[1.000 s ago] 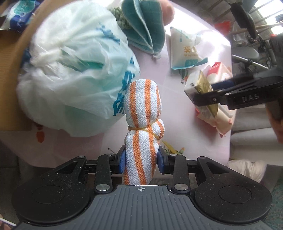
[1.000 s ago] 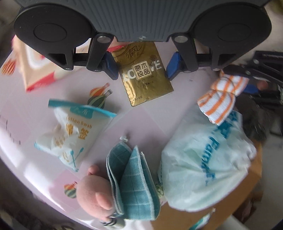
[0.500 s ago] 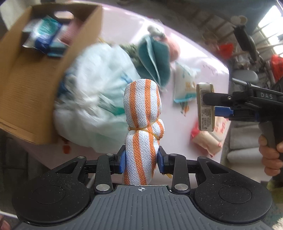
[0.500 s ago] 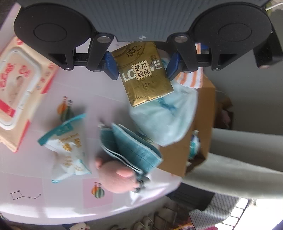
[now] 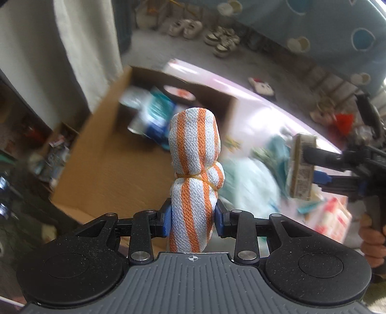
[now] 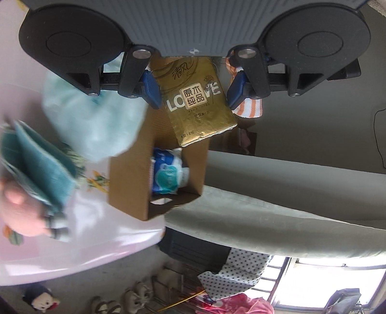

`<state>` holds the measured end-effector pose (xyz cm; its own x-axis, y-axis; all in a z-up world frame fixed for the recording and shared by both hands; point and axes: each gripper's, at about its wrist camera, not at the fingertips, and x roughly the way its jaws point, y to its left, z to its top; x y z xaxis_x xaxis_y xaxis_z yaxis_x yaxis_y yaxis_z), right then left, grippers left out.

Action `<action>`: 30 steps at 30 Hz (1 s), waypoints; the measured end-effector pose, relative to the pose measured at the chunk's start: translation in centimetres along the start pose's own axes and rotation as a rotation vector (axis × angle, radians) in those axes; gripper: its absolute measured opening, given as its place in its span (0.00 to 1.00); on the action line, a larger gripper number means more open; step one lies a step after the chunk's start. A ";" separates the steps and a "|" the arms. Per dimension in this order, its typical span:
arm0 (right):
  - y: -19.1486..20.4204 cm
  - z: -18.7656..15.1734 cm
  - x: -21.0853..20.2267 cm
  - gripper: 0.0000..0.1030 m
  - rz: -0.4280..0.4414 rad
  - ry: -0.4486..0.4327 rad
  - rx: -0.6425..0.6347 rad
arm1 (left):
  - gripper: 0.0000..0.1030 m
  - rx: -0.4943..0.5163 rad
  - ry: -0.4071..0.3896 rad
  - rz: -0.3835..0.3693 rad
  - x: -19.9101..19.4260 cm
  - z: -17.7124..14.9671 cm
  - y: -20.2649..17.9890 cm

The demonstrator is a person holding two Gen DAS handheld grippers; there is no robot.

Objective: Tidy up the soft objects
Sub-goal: 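Carry the towel roll with the left tool while the right tool carries the gold package to the box, then lower the towel into the box and open the left tool while the right tool releases the gold package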

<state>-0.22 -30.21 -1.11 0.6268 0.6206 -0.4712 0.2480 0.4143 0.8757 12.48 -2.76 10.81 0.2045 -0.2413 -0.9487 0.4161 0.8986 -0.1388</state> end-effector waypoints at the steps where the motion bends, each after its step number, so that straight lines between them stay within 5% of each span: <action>1: 0.7 0.3 1.3 0.37 0.011 -0.007 0.008 | 0.32 -0.004 0.002 0.006 0.4 0.9 1.1; 7: 3.9 1.3 10.5 0.37 0.000 -0.030 0.064 | 0.32 0.059 0.030 0.072 4.3 5.2 5.9; 15: 3.1 0.4 21.0 0.37 -0.240 -0.022 0.179 | 0.32 0.185 0.128 0.065 10.4 7.6 8.9; 23: -0.4 -0.4 26.0 0.37 -0.358 -0.043 0.328 | 0.32 0.269 0.274 0.106 15.8 9.4 10.1; 30: -2.5 -0.8 27.4 0.37 -0.385 -0.058 0.409 | 0.32 0.207 0.362 0.143 18.8 10.6 11.5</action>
<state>15.77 -13.64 -16.28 0.4706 0.4335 -0.7685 0.7259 0.3048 0.6165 30.55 -0.82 -5.56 -0.0350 0.0574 -0.9977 0.5825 0.8124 0.0263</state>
